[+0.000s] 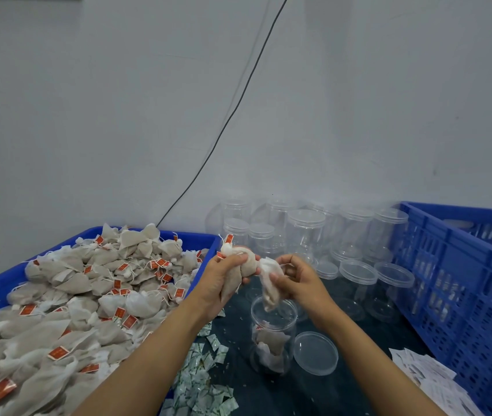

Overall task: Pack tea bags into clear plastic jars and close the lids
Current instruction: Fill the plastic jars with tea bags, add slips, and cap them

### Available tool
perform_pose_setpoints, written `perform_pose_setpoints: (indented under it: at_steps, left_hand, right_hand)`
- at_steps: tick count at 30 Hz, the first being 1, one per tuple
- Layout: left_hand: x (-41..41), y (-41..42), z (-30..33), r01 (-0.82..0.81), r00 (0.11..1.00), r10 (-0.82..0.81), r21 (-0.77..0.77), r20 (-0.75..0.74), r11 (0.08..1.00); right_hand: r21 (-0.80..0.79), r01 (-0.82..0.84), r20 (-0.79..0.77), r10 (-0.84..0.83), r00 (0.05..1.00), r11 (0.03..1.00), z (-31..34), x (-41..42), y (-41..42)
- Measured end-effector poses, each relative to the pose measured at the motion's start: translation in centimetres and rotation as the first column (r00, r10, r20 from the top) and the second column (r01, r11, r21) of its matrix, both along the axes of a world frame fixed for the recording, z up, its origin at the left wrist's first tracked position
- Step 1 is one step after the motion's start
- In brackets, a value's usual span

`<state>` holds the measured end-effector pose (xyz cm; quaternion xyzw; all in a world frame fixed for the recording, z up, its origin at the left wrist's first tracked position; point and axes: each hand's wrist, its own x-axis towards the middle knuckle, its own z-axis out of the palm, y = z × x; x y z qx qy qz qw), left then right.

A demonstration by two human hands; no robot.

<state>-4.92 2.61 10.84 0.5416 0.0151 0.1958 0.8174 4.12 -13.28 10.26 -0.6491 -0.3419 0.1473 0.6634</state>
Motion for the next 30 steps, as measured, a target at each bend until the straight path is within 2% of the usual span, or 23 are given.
perform_pose_setpoints:
  at_steps: [5,8,12,18,21,24,26,30]
  left_hand:
    - [0.1,-0.5,0.1,0.062,0.998,-0.063,0.038,0.022,0.997]
    - [0.1,-0.3,0.1,0.023,1.000,-0.023,0.050,0.013,0.999]
    - [-0.1,0.0,0.3,0.013,1.000,-0.012,0.089,-0.011,0.996]
    - [0.0,-0.2,0.6,-0.041,0.997,0.049,0.123,-0.058,0.992]
    - [0.3,-0.6,0.6,-0.101,0.989,0.119,0.178,-0.092,0.979]
    - [0.7,-1.0,0.3,-0.153,0.976,0.180,0.200,-0.123,0.968]
    - [0.7,-1.3,0.2,-0.147,0.976,0.177,0.215,-0.130,0.966]
    - [0.7,-1.7,-0.3,-0.121,0.976,0.162,0.253,-0.145,0.960]
  right_hand:
    - [0.014,-0.061,0.056,0.061,0.997,0.998,-0.1,-0.6,0.7]
    - [0.027,-0.092,0.109,0.089,0.990,0.995,0.2,-0.7,0.8]
    - [-0.048,-0.133,0.229,0.141,0.963,0.990,0.6,-0.9,0.6]
    - [-0.017,0.034,0.446,-0.023,0.895,0.999,0.7,-0.8,1.0]
    - [-0.090,0.145,0.588,-0.066,0.806,0.985,0.7,-0.1,0.7]
    - [-0.190,0.234,0.710,-0.031,0.704,0.954,0.7,0.4,0.4]
    - [-0.276,0.286,0.729,0.007,0.684,0.918,0.7,0.7,0.2]
    - [-0.385,0.316,0.709,0.059,0.702,0.867,1.0,1.0,0.0]
